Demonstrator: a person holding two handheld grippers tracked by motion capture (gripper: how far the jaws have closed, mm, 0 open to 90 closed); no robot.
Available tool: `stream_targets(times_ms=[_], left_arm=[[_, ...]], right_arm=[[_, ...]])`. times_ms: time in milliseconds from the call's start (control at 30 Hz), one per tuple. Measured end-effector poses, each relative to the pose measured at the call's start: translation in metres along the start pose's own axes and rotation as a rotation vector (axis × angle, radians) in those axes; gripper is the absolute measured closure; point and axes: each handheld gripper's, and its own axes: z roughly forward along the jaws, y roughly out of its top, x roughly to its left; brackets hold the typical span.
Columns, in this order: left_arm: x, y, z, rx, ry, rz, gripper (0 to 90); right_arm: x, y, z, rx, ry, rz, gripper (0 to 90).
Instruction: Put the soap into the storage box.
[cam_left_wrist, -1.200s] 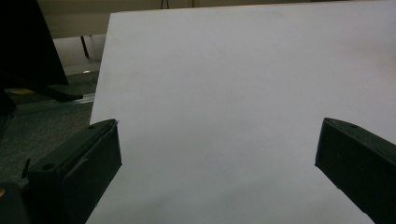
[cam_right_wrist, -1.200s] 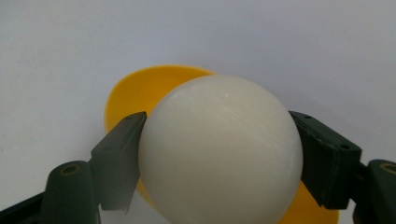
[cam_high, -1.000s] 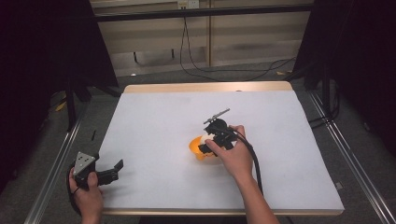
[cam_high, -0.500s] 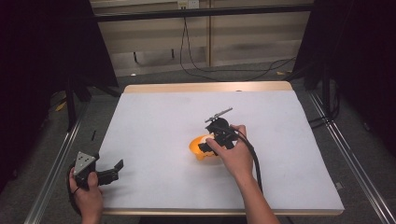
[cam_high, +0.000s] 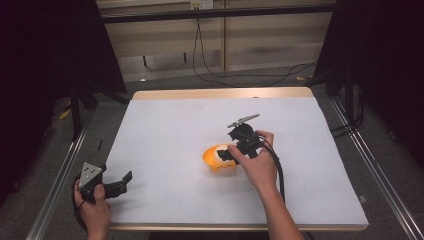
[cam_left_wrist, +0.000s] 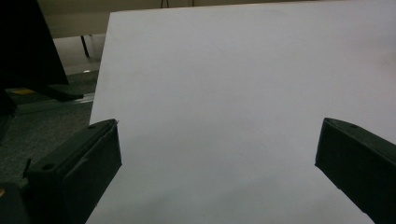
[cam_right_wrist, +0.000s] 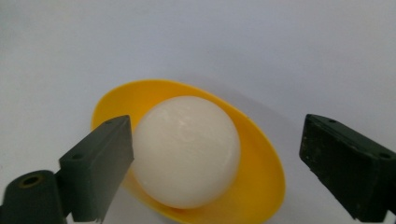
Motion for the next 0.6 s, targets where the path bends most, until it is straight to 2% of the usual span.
stream_targets(times_ms=[167, 467, 600], left_arm=[[0.0, 0.0, 0.0, 0.0, -0.001, -0.001, 0.1], [0.0, 0.0, 0.0, -0.002, 0.002, 0.0, 0.1], [-0.001, 0.0, 0.0, 0.0, 0.006, 0.002, 0.1]], right_arm=[[-0.007, -0.007, -0.006, -0.039, -0.018, 0.017, 0.0], [-0.023, -0.023, -0.02, -0.118, -0.046, 0.036, 0.0], [-0.031, -0.031, -0.027, -0.144, -0.06, 0.06, 0.0]])
